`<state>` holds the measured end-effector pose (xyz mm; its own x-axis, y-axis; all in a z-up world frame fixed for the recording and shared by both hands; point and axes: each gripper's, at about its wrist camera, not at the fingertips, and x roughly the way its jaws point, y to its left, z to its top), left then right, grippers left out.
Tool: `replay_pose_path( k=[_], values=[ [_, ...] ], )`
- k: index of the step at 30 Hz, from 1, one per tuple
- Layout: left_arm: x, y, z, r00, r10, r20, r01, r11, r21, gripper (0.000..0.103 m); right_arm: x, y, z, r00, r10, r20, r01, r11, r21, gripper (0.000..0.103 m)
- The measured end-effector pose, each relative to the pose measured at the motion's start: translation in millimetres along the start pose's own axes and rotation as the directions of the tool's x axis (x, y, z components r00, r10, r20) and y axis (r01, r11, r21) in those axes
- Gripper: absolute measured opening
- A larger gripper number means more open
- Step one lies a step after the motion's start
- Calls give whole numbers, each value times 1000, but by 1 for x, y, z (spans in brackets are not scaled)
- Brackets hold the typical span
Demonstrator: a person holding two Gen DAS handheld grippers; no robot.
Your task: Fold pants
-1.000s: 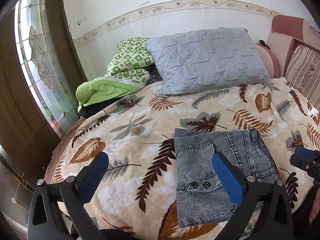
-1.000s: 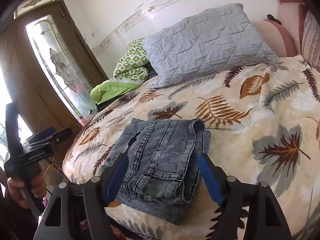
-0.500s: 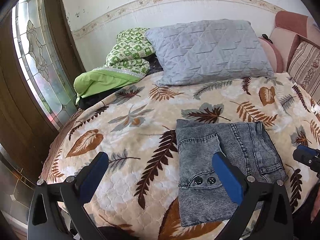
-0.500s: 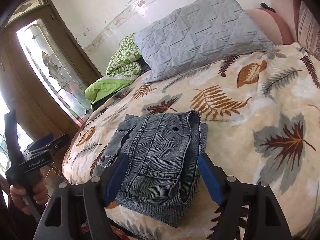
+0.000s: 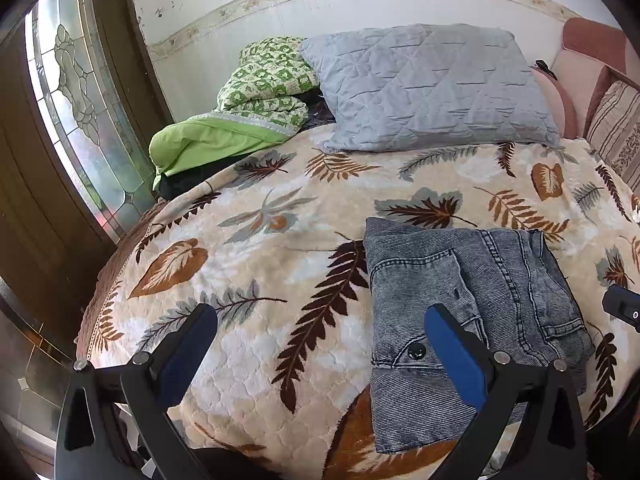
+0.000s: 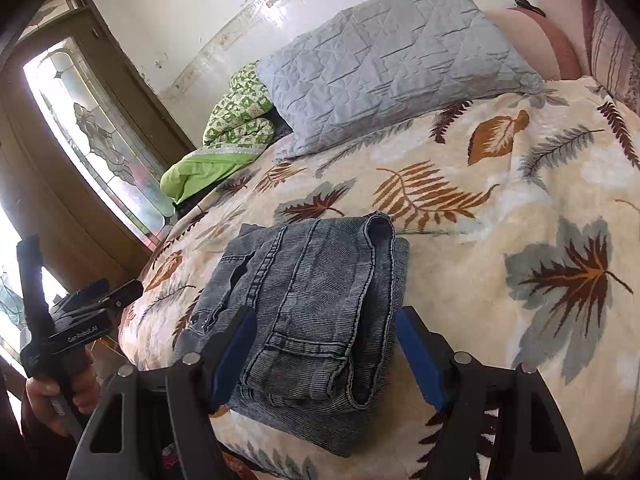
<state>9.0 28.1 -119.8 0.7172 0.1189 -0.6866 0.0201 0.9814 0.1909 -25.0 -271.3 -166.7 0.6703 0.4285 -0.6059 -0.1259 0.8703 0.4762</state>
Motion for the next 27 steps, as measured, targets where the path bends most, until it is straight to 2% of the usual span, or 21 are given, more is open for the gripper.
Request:
replay_pose_path(
  k=[27],
  values=[
    [3, 8, 2, 1000, -7, 5, 7, 999, -38, 103, 9, 2, -2, 1000, -4, -20, 4, 1000, -5, 75]
  ],
)
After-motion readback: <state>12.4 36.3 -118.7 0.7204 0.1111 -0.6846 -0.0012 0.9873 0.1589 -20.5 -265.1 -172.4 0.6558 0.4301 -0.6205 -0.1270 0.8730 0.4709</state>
